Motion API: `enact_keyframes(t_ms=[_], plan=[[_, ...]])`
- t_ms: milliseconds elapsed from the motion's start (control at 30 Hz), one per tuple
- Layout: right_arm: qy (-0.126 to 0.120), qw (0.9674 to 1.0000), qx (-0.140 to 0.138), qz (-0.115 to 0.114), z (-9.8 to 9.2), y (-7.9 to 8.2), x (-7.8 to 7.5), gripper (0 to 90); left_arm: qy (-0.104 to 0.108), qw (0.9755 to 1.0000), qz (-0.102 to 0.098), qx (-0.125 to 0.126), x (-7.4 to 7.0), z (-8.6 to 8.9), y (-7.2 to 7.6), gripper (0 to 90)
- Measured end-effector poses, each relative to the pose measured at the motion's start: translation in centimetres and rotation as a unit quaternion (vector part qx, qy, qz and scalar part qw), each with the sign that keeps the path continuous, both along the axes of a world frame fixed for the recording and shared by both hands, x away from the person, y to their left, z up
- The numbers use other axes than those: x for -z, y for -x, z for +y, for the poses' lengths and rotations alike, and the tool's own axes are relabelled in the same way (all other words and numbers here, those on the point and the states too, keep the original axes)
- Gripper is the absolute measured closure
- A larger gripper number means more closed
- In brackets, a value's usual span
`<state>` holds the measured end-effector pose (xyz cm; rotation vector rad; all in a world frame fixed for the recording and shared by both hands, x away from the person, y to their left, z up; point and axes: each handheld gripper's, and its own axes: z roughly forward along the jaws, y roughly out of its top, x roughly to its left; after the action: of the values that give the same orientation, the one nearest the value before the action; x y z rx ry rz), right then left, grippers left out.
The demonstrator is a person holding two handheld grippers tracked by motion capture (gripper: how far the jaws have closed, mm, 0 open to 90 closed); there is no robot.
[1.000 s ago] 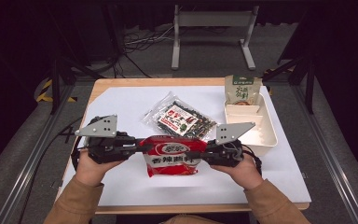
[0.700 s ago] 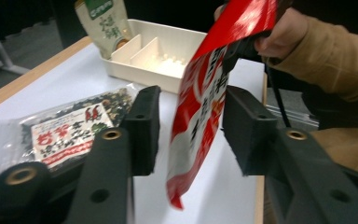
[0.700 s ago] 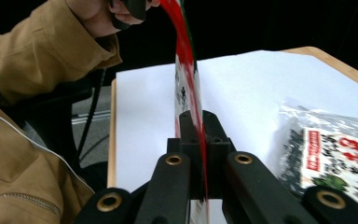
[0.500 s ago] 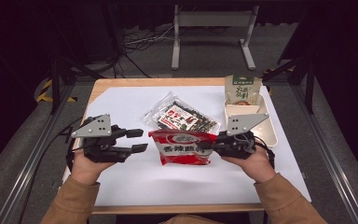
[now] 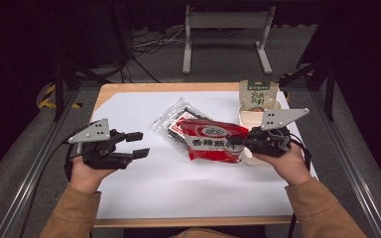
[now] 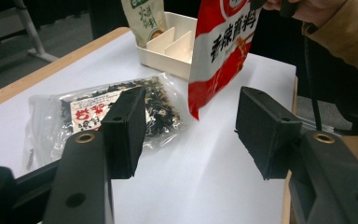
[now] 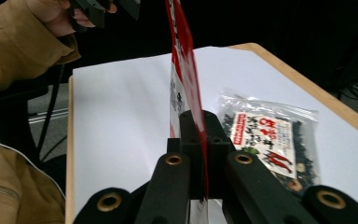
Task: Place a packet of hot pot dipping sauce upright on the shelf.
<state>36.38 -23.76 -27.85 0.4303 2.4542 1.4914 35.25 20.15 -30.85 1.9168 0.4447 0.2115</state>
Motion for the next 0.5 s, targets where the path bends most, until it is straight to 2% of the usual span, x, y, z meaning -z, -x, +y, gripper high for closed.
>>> enact_keyframes(t_ms=[333,500], plan=[[0.005,0.9995,0.029,-0.012,-2.0,-0.9,-1.3,89.4,-0.004,0.9998,-0.003,-0.019,0.9,0.6,-0.7,36.8],[0.012,0.9986,0.041,-0.031,-3.2,-1.5,-2.0,89.4,-0.013,0.9994,0.000,-0.033,1.5,1.0,-1.0,34.6]])
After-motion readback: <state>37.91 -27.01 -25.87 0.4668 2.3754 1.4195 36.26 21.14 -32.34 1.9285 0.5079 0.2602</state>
